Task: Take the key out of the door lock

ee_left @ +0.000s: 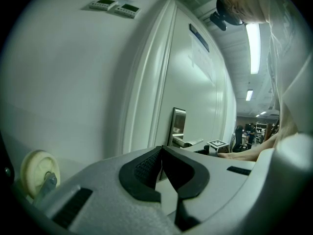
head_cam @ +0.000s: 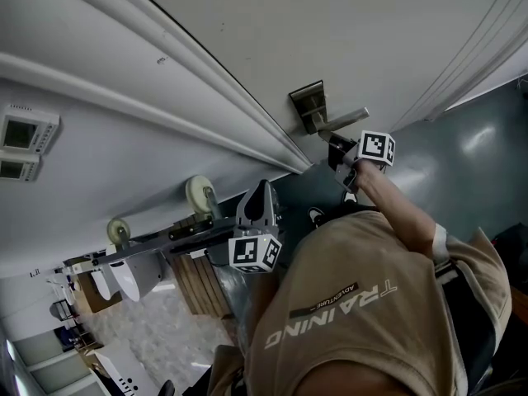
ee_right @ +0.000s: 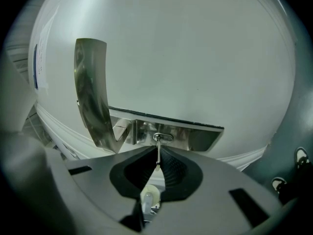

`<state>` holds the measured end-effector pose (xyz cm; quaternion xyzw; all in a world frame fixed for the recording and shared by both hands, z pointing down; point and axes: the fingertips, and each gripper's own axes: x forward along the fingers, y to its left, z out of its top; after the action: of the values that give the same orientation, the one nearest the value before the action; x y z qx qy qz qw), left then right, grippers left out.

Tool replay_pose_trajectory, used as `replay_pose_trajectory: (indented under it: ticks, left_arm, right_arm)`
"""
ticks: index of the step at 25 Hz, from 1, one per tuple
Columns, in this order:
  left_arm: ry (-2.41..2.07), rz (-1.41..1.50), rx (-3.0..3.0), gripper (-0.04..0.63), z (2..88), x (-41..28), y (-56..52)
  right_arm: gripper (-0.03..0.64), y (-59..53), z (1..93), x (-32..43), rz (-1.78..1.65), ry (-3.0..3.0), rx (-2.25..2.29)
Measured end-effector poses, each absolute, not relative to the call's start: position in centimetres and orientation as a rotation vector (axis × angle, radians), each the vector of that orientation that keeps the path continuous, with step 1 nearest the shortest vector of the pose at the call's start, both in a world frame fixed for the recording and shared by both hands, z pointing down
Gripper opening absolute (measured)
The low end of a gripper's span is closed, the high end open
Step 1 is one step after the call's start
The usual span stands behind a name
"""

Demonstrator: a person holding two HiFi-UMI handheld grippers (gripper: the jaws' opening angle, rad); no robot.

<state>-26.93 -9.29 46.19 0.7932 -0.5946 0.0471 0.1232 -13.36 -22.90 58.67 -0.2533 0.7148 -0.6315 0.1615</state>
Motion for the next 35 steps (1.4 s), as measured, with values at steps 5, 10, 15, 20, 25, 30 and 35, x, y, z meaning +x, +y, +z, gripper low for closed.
replay_pose_trajectory:
  ticks: [5, 10, 15, 20, 25, 30, 35]
  left_arm:
    - [-1.720, 0.131, 2.320, 0.009, 46.3, -26.6, -9.3]
    - [-1.718, 0.133, 2.319, 0.009, 46.4, -26.7, -9.3]
    - [-1.738, 0.134, 2.298, 0.009, 46.6, -27.6, -9.2]
    - [-1.745, 0.131, 2.290, 0.009, 46.6, -28.1, -9.2]
    - [-1.727, 0.120, 2.303, 0.009, 46.6, -27.9, -9.7]
    - [-1.647, 0.122, 2.351, 0.009, 47.3, -26.2, -10.3]
    - [-1.576, 0.102, 2.417, 0.009, 46.9, -24.6, -11.0]
  right_arm:
    - [0.029, -22.9, 58.6, -13.4, -1.813, 2.034, -0.716]
    - [0.029, -22.8, 58.6, -13.5, -1.822, 2.038, -0.699]
    - [0.029, -22.8, 58.7, -13.4, -1.830, 2.034, -0.668]
    - [0.029, -22.2, 58.6, -13.4, -1.815, 2.048, -0.645]
    - [0.029, -17.6, 60.5, -11.5, -1.852, 2.100, -0.672]
    - [0.029, -15.8, 60.6, -10.8, -1.858, 2.168, -0.698]
    - [0.029, -15.3, 58.2, -11.2, -1.711, 2.371, -0.705]
